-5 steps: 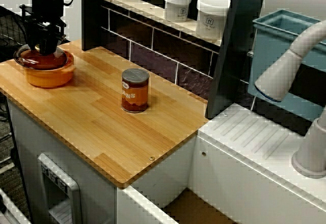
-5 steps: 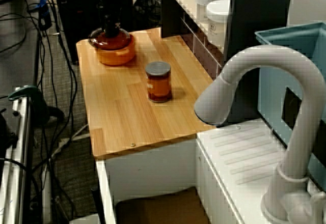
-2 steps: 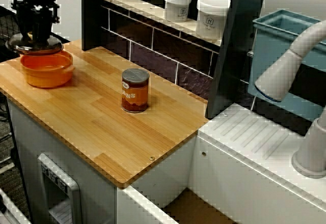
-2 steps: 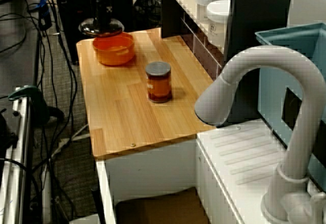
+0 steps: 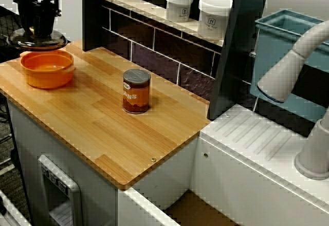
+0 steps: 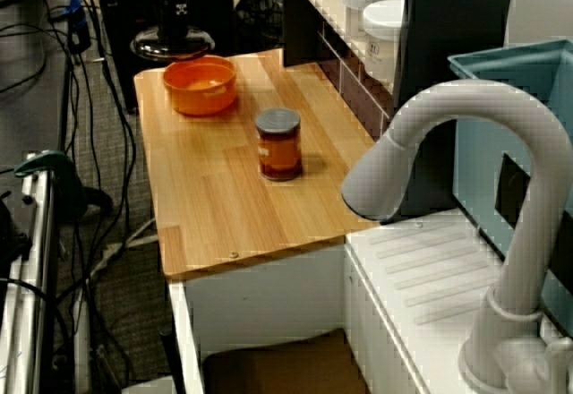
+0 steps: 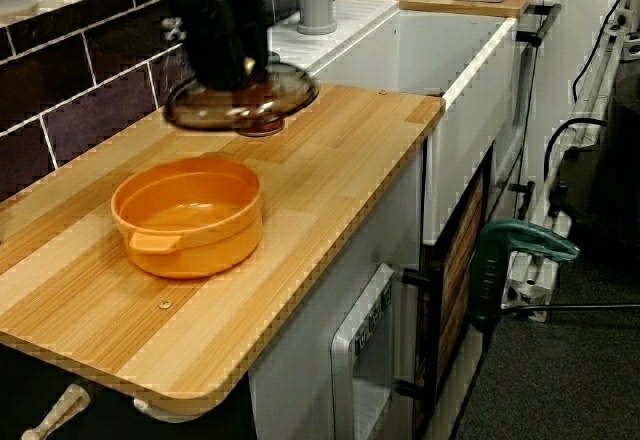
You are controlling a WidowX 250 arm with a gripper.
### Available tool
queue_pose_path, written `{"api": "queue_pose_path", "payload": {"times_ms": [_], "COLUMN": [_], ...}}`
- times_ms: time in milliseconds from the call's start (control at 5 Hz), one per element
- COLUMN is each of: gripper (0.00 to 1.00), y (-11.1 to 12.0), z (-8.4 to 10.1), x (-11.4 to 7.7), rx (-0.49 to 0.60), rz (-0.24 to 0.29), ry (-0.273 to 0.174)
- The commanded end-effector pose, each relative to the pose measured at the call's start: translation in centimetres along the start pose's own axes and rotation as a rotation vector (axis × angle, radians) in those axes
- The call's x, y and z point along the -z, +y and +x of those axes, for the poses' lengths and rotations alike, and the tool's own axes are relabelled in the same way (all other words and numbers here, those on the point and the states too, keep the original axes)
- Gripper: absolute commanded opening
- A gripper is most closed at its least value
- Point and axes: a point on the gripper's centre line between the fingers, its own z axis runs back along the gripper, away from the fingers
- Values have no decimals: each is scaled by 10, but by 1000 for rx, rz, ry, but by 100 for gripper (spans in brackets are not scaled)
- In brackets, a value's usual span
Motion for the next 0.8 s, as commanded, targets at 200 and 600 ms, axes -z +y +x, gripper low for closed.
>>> {"api": "queue_pose_path", "payload": {"times_ms": [200, 600], "gripper": [0, 0], "y": [-48, -57], "z": [-2, 0], "x": [11, 40], "rx": [80, 90], "rz": [57, 81], "ry": [-101, -72]}}
